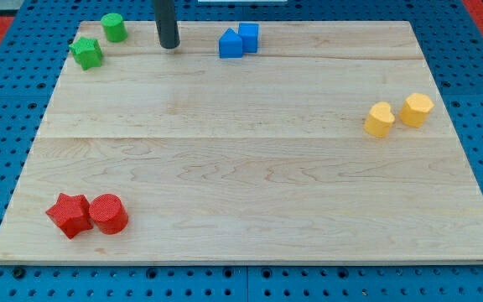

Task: Move the blue triangle towards the center of the board

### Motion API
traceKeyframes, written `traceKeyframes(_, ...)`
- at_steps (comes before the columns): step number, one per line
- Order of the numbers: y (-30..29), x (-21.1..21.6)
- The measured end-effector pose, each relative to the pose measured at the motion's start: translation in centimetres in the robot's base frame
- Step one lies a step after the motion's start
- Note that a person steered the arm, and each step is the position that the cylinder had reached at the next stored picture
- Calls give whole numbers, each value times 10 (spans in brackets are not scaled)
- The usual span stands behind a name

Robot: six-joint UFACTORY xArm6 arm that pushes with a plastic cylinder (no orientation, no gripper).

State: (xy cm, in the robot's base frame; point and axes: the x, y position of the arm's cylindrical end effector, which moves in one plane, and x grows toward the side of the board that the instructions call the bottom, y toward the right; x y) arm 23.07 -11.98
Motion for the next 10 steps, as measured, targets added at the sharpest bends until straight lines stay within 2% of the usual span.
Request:
traceKeyframes(1,27,-33)
traceKeyframes(2,76,-38)
traceKeyframes(3,80,11)
traceKeyframes(4,95,17)
traceKeyframes(5,61,-24)
traceKeyframes(6,107,-37)
traceKeyframes(8,183,88)
traceKeyframes(9,181,137)
traceKeyframes(10,188,144)
